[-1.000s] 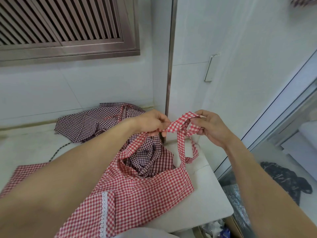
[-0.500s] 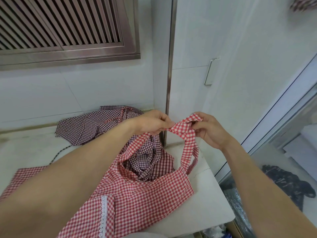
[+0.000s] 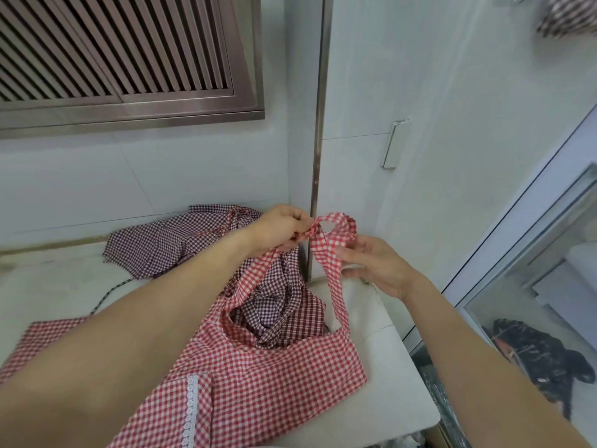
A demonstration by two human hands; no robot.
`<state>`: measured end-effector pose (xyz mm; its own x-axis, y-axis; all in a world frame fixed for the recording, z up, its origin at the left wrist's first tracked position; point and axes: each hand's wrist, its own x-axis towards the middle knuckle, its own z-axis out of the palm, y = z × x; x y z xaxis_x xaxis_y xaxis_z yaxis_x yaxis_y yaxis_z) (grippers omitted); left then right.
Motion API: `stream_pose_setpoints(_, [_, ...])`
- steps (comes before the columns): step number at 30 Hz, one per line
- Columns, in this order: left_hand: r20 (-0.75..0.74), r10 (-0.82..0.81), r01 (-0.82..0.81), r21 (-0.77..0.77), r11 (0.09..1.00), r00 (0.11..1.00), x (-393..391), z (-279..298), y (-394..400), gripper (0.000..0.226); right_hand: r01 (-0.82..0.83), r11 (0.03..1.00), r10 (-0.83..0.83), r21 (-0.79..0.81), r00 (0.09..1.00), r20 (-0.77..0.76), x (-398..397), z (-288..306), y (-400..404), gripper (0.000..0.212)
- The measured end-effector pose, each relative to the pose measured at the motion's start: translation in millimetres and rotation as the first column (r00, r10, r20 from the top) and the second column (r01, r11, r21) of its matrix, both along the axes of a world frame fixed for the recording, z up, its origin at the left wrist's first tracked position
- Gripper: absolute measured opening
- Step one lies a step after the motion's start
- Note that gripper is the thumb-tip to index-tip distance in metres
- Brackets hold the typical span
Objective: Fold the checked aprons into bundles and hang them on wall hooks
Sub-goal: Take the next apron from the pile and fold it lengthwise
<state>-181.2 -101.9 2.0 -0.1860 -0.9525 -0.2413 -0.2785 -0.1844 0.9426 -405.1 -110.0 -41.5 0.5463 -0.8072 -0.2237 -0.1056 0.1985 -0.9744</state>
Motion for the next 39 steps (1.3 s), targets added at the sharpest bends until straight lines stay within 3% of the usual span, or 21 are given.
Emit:
stream_pose_setpoints(6, [0.103, -0.094, 0.094, 0.0, 0.996, 0.99, 0, 5, 2, 0.036, 0.205, 0.979, -0.202, -0.014, 0.973, 0.116, 9, 8, 1, 0.018])
stream_pose_setpoints(9, [0.129, -0.105, 0.108, -0.023, 0.994, 0.986, 5, 5, 2, 0.028, 0.125, 0.992, -0.125, -0.013, 0.991, 0.04, -6, 18, -4, 0.016])
stream_pose_setpoints(12, [0.179, -0.032, 0.051, -0.103, 0.993, 0.983, 10, 3, 2, 0.022, 0.021, 0.998, -0.026, -0.061, 0.996, -0.09, -23, 23, -10, 0.032])
stream_pose_setpoints(15, [0.218, -0.006, 0.044, -0.166, 0.985, 0.976, 10, 3, 2, 0.019, -0.008, 0.999, 0.008, -0.042, 1.0, -0.003, -32, 21, -15, 0.037])
stream_pose_setpoints(17, [0.247, 0.015, 0.027, -0.167, 0.986, 0.969, 6, 5, 3, 0.02, -0.125, 0.992, 0.125, -0.016, 0.992, -0.006, -33, 19, -14, 0.037])
stream_pose_setpoints(20, [0.295, -0.008, 0.046, -0.123, 0.991, 0.955, 2, 7, 5, 0.021, -0.276, 0.961, 0.272, 0.029, 0.915, -0.299, -26, 13, -7, 0.017])
stream_pose_setpoints(22, [0.316, -0.037, 0.074, -0.108, 0.991, 0.948, -1, 6, 5, 0.023, -0.257, 0.966, 0.218, -0.01, 0.838, -0.5, -17, 6, -6, 0.016])
stream_pose_setpoints(25, [0.294, -0.055, 0.085, -0.09, 0.992, 0.954, -4, 4, 5, 0.017, -0.226, 0.963, 0.103, -0.148, 0.814, -0.572, -5, -3, -5, 0.049])
stream_pose_setpoints(27, [0.238, -0.072, 0.094, -0.084, 0.992, 0.969, -5, 4, 5, 0.014, -0.209, 0.95, 0.058, -0.232, 0.848, -0.526, 3, -3, -2, 0.077])
stream_pose_setpoints(28, [0.216, -0.085, 0.105, -0.083, 0.991, 0.973, -5, 4, 5, 0.014, -0.179, 0.953, 0.047, -0.245, 0.884, -0.465, 7, -1, 0, 0.077])
stream_pose_setpoints(30, [0.196, -0.128, 0.145, -0.071, 0.987, 0.972, -5, 5, 5, 0.012, -0.106, 0.976, 0.046, -0.189, 0.954, -0.297, 12, 3, 3, 0.058])
stream_pose_setpoints(33, [0.243, -0.216, 0.222, 0.004, 0.975, 0.946, -6, 12, 0, 0.017, 0.001, 0.987, -0.026, -0.163, 0.988, -0.153, 13, 6, -1, 0.04])
stream_pose_setpoints(37, [0.487, -0.289, 0.319, 0.023, 0.948, 0.824, -8, 23, -10, 0.02, 0.156, 0.97, -0.169, -0.184, 0.984, -0.057, 10, 17, -10, 0.029])
stream_pose_setpoints(39, [0.602, -0.204, 0.299, -0.06, 0.952, 0.772, -12, 21, -15, 0.013, 0.081, 0.986, -0.09, -0.145, 0.994, -0.058, 0, 26, -13, 0.027])
